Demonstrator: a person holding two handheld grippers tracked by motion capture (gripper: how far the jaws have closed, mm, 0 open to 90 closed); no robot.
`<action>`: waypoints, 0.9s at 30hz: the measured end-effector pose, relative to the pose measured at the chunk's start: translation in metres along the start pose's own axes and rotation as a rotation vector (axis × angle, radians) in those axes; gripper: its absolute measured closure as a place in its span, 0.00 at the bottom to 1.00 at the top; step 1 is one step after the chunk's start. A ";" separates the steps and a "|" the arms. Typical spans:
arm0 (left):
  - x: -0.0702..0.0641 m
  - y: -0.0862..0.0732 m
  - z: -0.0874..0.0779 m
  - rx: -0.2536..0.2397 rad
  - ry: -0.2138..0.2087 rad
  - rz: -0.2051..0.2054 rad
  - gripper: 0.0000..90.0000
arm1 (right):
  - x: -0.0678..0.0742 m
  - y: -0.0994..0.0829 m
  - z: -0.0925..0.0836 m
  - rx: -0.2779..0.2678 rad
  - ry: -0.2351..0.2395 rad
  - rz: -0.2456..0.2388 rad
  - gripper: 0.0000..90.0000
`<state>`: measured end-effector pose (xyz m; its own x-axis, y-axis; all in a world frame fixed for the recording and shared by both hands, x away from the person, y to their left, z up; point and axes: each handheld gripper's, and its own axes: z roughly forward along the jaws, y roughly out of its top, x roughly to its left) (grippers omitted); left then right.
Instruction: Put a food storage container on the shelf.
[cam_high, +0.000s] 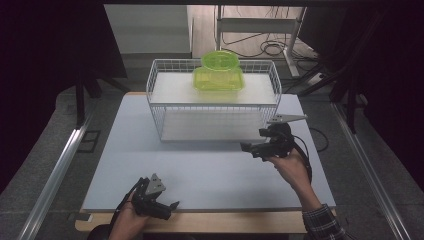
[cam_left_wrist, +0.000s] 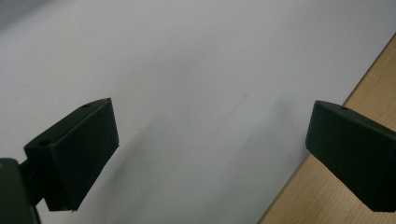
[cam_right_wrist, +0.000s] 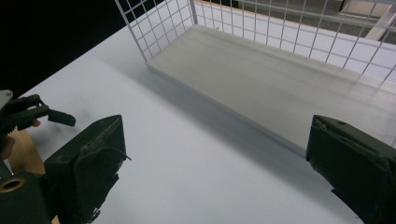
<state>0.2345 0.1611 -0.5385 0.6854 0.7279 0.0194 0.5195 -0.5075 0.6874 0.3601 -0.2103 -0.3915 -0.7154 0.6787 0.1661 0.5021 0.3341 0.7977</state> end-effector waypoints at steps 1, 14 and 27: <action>0.000 0.000 0.000 -0.001 0.002 0.000 0.03 | 0.000 -0.003 0.000 -0.001 -0.001 0.000 0.06; 0.000 0.000 -0.001 -0.007 -0.002 -0.002 0.02 | 0.005 -0.039 -0.001 -0.003 -0.045 -0.026 0.04; -0.001 0.000 -0.001 -0.013 0.006 0.015 0.02 | 0.001 -0.075 -0.007 0.007 -0.095 -0.027 0.03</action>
<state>0.2337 0.1608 -0.5380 0.6899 0.7231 0.0335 0.5026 -0.5119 0.6967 0.3182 -0.2388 -0.4473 -0.6794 0.7284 0.0885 0.4867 0.3571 0.7972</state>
